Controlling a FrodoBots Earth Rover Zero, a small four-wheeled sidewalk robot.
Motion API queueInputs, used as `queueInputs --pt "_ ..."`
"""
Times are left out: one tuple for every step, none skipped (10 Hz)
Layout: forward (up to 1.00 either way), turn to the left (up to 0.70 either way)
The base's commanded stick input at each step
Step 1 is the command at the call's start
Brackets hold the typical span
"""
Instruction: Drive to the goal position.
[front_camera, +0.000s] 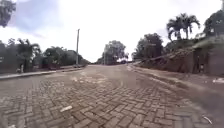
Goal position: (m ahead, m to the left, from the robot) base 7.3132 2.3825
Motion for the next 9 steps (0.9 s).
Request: queueInputs --pt "0.70 0.00" --pt "0.70 0.00" --pt "0.70 0.00" --pt "0.70 0.00" --pt "0.70 0.00" --pt "0.70 0.00" --pt "0.70 0.00" --pt "0.70 0.00" --pt "0.70 0.00"
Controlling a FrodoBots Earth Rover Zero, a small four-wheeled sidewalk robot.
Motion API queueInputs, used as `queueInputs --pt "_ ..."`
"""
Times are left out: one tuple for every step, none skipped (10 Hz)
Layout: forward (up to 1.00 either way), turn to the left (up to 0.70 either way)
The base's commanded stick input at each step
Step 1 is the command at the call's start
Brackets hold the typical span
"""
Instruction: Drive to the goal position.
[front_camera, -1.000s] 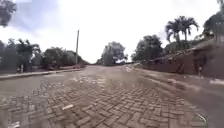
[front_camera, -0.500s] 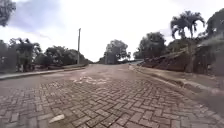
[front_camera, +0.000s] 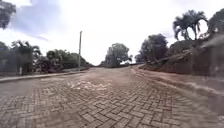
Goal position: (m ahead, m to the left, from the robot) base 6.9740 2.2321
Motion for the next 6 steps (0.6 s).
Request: queueInputs --pt "0.70 0.00" --pt "0.70 0.00" --pt "0.70 0.00" --pt "0.70 0.00" --pt "0.70 0.00" --pt "0.70 0.00"
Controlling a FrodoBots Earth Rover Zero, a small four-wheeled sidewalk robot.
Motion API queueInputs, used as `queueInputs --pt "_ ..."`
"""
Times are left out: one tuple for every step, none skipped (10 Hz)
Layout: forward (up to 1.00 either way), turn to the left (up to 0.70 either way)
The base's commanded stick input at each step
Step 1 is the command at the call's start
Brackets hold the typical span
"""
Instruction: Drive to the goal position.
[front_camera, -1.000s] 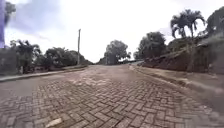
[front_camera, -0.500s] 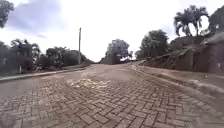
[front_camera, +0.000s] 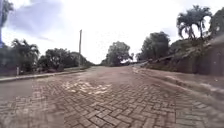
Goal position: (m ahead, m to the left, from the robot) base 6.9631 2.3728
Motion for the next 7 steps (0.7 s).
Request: queueInputs --pt "0.70 0.00" --pt "0.70 0.00" --pt "0.70 0.00" --pt "0.70 0.00" --pt "0.70 0.00" --pt "0.70 0.00" --pt "0.70 0.00"
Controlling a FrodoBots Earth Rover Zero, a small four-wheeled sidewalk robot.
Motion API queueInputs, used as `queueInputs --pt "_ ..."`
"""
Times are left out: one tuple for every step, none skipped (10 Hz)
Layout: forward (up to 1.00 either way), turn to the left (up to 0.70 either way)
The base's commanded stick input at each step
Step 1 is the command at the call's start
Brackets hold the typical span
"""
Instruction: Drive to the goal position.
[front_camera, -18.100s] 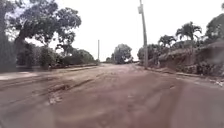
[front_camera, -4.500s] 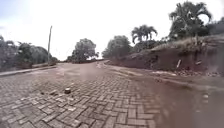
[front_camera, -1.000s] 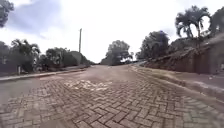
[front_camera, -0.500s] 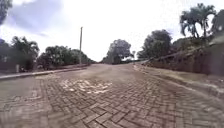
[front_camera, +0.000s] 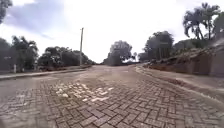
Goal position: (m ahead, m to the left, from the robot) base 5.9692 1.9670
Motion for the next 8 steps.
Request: queueInputs --pt "0.70 0.00" --pt "0.70 0.00" --pt "0.70 0.00" --pt "0.70 0.00" --pt "0.70 0.00" --pt "0.70 0.00" --pt "0.70 0.00" --pt "0.70 0.00"
